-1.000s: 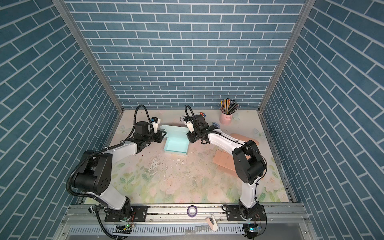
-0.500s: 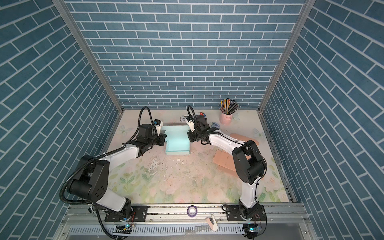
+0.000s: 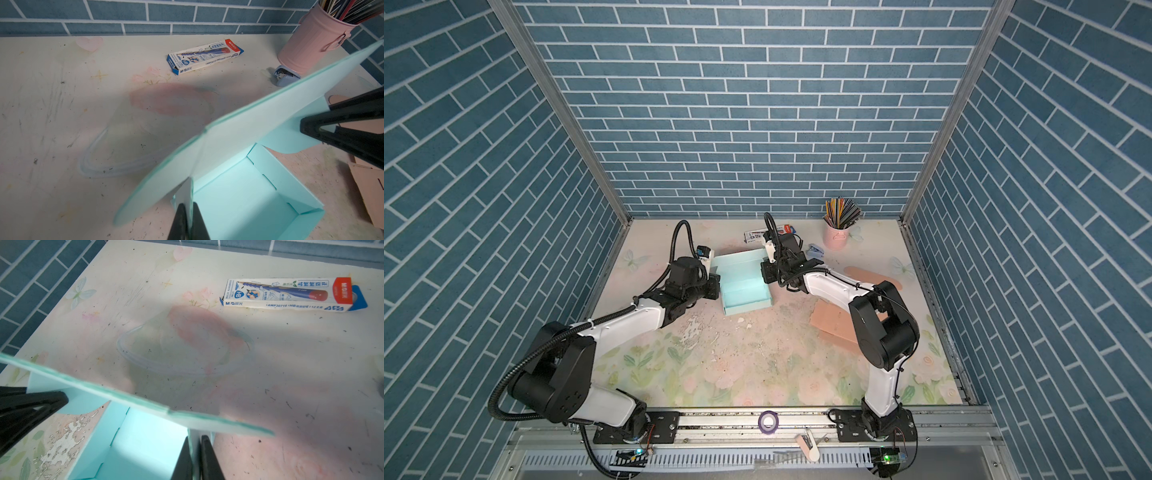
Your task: Fold the paper box
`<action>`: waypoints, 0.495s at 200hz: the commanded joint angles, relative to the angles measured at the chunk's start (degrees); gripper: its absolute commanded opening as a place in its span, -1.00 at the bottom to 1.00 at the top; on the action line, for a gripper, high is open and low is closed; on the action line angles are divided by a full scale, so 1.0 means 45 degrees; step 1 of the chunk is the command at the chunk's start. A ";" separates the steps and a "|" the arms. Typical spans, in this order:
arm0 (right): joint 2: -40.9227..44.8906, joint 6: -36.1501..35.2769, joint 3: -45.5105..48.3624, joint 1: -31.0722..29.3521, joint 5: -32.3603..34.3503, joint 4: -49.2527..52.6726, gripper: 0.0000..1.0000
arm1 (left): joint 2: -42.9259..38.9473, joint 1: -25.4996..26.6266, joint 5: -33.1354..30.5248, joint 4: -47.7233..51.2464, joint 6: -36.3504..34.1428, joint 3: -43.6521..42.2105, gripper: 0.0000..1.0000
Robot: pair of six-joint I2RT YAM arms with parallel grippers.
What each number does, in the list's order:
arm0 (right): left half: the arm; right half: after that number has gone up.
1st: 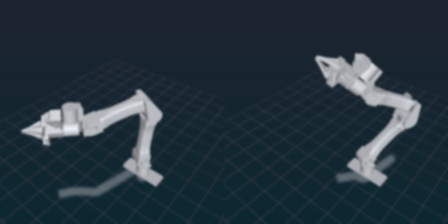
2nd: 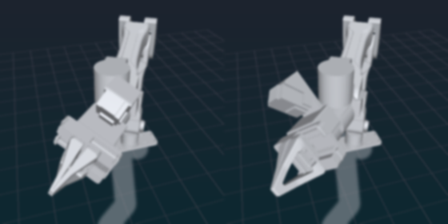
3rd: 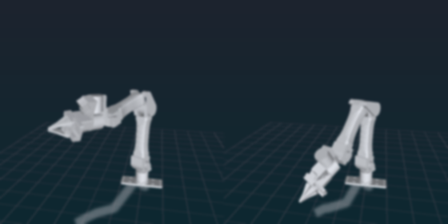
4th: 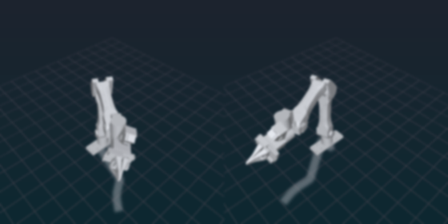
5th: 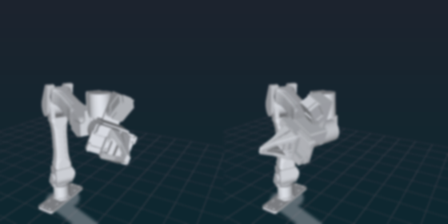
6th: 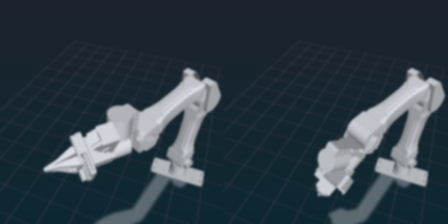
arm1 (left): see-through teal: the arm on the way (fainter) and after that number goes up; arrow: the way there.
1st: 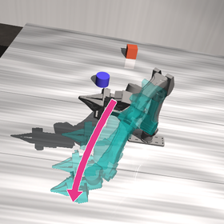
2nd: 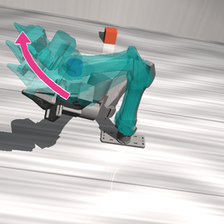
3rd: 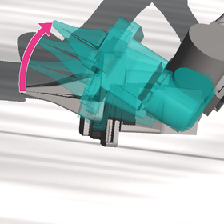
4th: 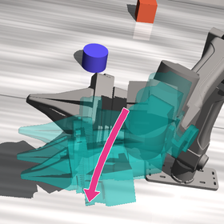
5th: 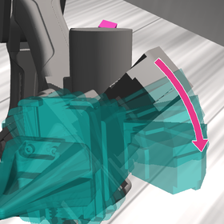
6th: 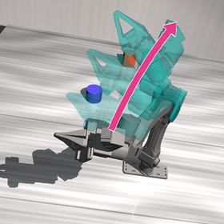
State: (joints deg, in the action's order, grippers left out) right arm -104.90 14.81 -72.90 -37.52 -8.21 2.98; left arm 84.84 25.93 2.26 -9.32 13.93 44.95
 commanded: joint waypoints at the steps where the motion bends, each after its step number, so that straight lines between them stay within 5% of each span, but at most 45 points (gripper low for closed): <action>1: 0.0595 0.0616 0.0369 -0.0393 0.0002 -0.0006 -0.78 | -0.0026 0.0710 -0.0086 -0.0932 0.0512 0.0056 -0.85; 99: 0.1182 0.0357 0.1568 -0.0393 -0.0246 -0.0684 -0.77 | 0.0131 0.2143 -0.2233 -0.1481 0.0889 -0.0006 -0.89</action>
State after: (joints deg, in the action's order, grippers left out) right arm -101.03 15.20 -66.61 -37.71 -5.78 0.82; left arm 85.21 32.82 -8.03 -10.33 16.34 44.95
